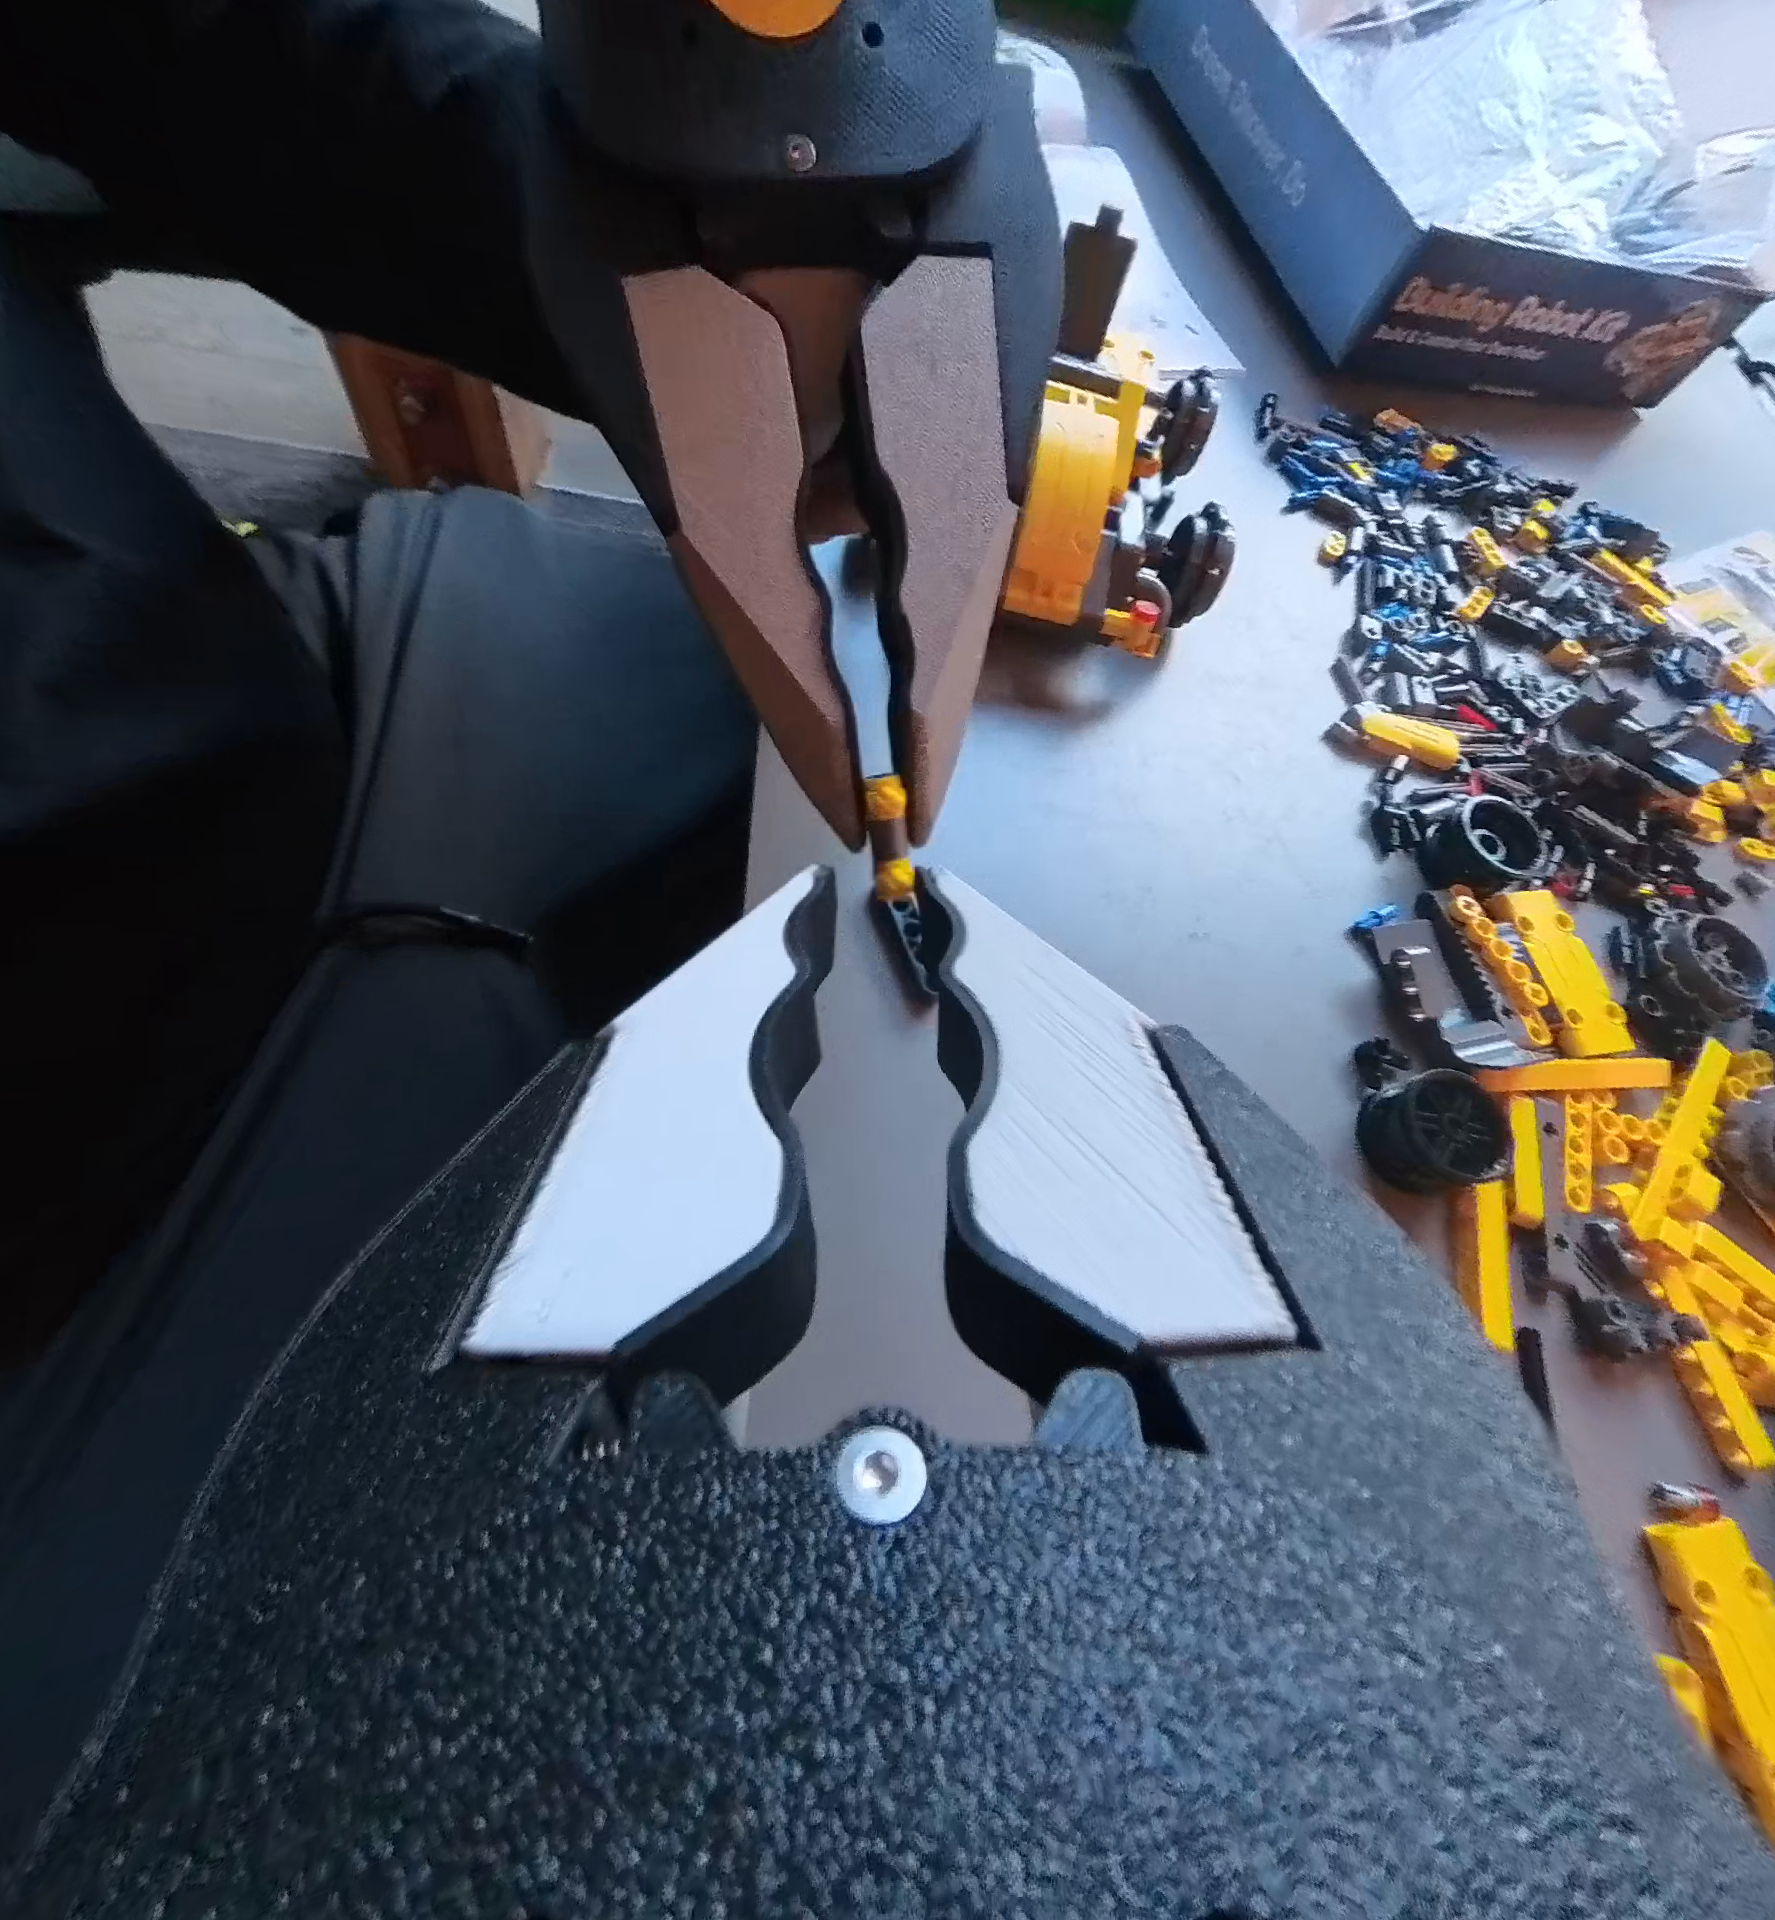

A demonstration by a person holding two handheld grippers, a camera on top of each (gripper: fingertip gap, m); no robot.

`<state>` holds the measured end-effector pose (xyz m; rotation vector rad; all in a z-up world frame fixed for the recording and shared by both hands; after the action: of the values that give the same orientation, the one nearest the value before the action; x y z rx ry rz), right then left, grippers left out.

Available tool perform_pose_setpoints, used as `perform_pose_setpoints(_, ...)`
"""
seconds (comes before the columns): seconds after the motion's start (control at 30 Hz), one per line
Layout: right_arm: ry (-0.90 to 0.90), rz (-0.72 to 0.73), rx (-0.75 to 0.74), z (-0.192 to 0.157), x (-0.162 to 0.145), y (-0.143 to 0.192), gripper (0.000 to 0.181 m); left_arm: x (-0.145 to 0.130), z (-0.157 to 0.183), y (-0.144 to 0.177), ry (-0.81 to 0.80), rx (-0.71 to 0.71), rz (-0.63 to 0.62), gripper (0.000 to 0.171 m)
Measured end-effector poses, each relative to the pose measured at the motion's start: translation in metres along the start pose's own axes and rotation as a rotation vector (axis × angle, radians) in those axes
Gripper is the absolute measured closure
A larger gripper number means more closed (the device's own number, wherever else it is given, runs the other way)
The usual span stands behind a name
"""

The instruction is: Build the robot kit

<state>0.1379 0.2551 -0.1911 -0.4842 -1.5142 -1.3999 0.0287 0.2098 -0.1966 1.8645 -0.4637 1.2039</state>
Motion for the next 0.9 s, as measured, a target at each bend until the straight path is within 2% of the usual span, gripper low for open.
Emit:
perform_pose_setpoints(0.3,0.019,-0.012,-0.013,-0.002,0.002,-0.002,0.174,0.0,0.005,0.001,-0.018,0.007,0.024,0.168)
perform_pose_setpoints(0.37,0.021,-0.015,-0.002,-0.003,0.002,-0.003,0.166,0.0,0.005,0.002,-0.022,0.019,0.034,0.168)
perform_pose_setpoints(0.43,0.027,-0.016,-0.008,-0.004,0.002,-0.003,0.166,0.001,0.005,0.002,-0.021,0.013,0.042,0.168)
perform_pose_setpoints(0.7,0.033,-0.01,-0.009,-0.004,0.002,-0.006,0.174,-0.001,0.006,0.003,0.035,-0.012,0.062,0.168)
perform_pose_setpoints(0.8,0.017,-0.024,-0.032,-0.001,-0.001,-0.006,0.175,-0.003,0.003,0.002,0.066,0.01,0.021,0.168)
perform_pose_setpoints(0.9,-0.026,-0.06,-0.066,0.005,-0.011,-0.003,0.175,-0.012,-0.001,0.001,0.146,-0.005,-0.097,0.15)
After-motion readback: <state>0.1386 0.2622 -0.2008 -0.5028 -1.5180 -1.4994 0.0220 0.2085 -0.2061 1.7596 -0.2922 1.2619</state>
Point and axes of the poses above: each gripper's, where its closed fingertips meet, y back along the fingers, x out of its top, z = x × y across the jaws, the point moved 7 cm from there along y, back along the fingers, and after that the axes turned 5 degrees about x, right-handed, at the moved point
